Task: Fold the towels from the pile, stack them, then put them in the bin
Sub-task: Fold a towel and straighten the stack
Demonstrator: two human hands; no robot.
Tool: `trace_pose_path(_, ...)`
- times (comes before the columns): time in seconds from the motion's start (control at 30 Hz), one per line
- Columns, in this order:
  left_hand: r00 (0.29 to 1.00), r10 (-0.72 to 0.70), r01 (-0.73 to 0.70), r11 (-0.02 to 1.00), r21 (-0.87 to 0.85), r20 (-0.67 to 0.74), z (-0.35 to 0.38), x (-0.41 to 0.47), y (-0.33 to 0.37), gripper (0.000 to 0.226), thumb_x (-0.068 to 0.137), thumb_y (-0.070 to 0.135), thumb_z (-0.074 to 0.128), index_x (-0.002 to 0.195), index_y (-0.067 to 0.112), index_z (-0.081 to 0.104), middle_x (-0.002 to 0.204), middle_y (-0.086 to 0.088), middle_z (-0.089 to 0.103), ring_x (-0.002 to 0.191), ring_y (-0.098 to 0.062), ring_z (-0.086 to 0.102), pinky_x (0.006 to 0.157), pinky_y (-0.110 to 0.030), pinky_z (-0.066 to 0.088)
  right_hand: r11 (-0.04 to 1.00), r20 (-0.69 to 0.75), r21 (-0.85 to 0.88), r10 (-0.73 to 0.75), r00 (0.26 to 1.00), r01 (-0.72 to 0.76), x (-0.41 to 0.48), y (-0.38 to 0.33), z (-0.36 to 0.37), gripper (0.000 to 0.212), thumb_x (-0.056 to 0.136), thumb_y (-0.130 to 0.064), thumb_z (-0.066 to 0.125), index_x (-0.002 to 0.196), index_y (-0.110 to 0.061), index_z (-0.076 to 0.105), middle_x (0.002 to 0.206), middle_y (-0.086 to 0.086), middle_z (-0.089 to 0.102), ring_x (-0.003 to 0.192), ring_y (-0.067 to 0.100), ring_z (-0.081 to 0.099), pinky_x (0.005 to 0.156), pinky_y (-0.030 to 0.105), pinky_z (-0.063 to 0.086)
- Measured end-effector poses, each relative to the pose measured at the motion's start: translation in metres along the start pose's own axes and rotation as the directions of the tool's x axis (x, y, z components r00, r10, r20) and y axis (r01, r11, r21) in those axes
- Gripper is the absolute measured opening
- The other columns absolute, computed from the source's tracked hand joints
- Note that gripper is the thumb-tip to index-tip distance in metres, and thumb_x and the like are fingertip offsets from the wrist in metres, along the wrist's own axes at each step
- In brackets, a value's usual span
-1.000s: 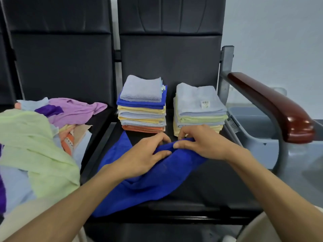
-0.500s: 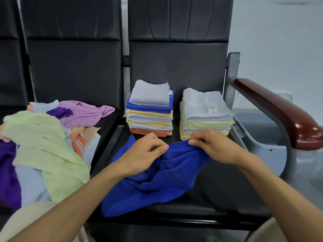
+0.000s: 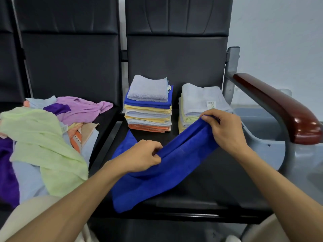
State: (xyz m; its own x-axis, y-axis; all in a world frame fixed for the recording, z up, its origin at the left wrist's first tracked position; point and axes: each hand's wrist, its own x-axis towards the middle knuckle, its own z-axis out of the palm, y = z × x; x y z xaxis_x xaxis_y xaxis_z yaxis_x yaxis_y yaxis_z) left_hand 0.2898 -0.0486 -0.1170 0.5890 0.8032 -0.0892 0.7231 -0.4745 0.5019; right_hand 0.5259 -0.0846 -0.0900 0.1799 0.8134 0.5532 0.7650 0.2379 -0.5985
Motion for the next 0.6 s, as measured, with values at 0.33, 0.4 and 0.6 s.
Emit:
trace_pose_path(0.33, 0.929, -0.068, 0.084, 0.996, 0.03, -0.363, -0.008, 0.003, -0.013, 0.017, 0.093, 0.014, 0.045, 0.089, 0.021, 0.061, 0.082, 0.005, 0.063, 0.08, -0.017, 0.052, 0.081, -0.034, 0.03, 0.983, -0.265, 0.148, 0.148, 0.953, -0.111, 0.013, 0.006, -0.001, 0.015, 0.098, -0.02, 0.052, 0.088, -0.025, 0.061, 0.081, -0.013, 0.062, 0.077, 0.003, 0.055, 0.071, 0.013, 0.038)
trace_pose_path(0.4, 0.922, -0.086, 0.045, 0.992, -0.117, -0.378, -0.018, 0.002, -0.02, 0.02, 0.095, 0.014, 0.049, 0.103, 0.019, 0.067, 0.096, 0.004, 0.067, 0.09, -0.016, 0.059, 0.084, -0.034, 0.042, 0.974, -0.244, 0.137, 0.211, 0.947, -0.182, 0.015, 0.014, -0.003, 0.014, 0.098, -0.019, 0.053, 0.09, -0.022, 0.064, 0.084, -0.01, 0.063, 0.082, 0.008, 0.055, 0.074, 0.019, 0.037)
trace_pose_path(0.6, 0.89, -0.134, 0.104, 0.99, -0.09, -0.436, -0.037, -0.011, -0.05, 0.015, 0.096, 0.022, 0.058, 0.098, 0.015, 0.07, 0.096, -0.002, 0.069, 0.083, -0.015, 0.059, 0.072, -0.027, 0.039, 0.967, -0.035, -0.126, 0.219, 0.975, -0.222, 0.0, 0.033, -0.007, 0.032, 0.094, 0.007, 0.042, 0.102, -0.007, 0.069, 0.098, 0.001, 0.063, 0.093, 0.012, 0.051, 0.075, 0.013, 0.03)
